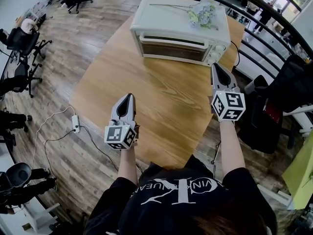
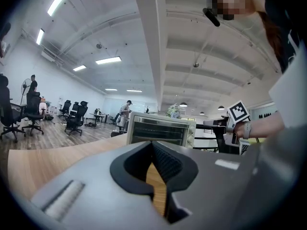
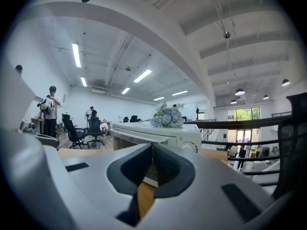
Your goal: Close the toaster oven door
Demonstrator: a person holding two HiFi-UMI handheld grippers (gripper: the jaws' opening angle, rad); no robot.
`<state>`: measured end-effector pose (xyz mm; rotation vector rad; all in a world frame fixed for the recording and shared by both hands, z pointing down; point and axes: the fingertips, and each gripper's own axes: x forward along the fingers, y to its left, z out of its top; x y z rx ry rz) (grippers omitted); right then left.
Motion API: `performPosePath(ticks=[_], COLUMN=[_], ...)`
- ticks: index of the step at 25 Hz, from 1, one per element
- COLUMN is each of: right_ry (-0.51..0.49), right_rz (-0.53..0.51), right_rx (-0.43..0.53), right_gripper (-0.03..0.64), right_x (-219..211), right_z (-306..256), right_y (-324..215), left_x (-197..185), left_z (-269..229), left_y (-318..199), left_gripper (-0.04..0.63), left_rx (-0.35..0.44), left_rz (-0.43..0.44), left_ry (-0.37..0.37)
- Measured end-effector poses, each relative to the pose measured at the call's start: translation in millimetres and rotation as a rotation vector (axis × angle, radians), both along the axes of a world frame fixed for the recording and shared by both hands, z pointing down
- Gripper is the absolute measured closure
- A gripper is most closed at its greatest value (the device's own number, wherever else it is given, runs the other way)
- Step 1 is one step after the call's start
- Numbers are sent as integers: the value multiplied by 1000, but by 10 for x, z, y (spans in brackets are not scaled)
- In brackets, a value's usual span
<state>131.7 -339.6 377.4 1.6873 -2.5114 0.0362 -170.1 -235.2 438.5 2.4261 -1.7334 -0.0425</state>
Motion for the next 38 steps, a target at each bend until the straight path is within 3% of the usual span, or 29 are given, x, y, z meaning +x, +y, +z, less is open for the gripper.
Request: performPosePath(ticks=[15,38], right_ry=[-15,-27], right_rz=[-4,-36], right_rx=[11,12], right_gripper=[600,601], right_x=[135,35], right_z=[30,164], right_y=[537,1078], left_x=[149,50], left_z=[-108,-314], left_y=[75,232], left_gripper=[583,583], left_rx=[26,83], left_rz=[53,45], left_ry=[-24,-34])
